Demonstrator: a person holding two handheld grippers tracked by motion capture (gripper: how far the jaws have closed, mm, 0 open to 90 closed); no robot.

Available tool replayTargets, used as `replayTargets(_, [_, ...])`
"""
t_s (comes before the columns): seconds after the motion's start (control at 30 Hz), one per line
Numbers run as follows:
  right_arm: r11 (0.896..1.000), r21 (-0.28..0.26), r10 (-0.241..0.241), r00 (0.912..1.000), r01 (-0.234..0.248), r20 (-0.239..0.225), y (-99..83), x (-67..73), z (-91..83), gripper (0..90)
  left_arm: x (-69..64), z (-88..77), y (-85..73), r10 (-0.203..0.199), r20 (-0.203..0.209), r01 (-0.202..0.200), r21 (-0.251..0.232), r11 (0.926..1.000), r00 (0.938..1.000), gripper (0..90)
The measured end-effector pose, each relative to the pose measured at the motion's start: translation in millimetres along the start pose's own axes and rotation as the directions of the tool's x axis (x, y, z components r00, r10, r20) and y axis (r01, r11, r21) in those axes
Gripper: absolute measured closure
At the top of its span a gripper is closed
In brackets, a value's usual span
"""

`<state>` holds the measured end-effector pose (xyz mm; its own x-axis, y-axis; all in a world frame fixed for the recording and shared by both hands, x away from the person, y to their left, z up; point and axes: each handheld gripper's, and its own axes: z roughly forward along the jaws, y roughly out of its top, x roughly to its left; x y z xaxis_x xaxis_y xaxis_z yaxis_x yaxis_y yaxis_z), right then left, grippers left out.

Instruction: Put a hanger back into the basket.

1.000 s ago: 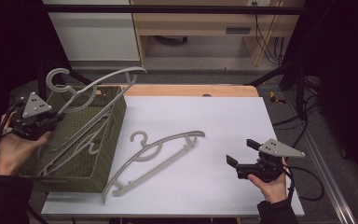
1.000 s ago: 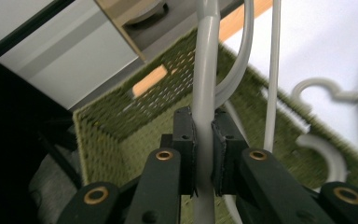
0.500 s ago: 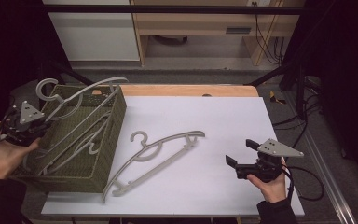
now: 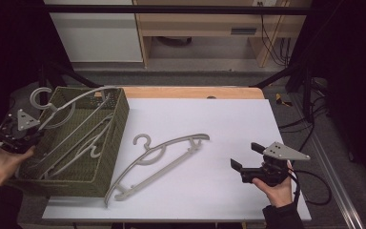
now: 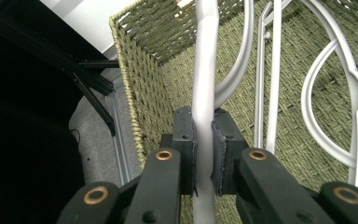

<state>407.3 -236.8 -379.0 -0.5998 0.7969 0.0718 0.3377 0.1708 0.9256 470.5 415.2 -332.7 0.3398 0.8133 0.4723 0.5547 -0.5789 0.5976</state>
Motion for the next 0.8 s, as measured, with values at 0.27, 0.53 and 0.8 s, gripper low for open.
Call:
replayTargets(0.27, [1.0,0.0,0.003,1.0,-0.003,-0.002,-0.3,0.9,1.2,5.8,-12.7,15.8,-2.1,0.028,-0.035,-0.026,0.052,0.9983,0.999,81.9])
replayTargets(0.53, [1.0,0.006,-0.003,1.0,0.003,-0.004,-0.7,1.1,1.9,5.8,-23.9,33.7,-12.7,0.019,-0.05,-0.015,0.075,0.9971,0.9986,81.8])
replayTargets(0.8, [1.0,0.009,-0.006,1.0,0.006,-0.006,-1.2,2.7,4.1,5.8,-30.0,36.3,-12.6,0.058,-0.045,-0.054,0.094,0.9941,0.9973,81.4])
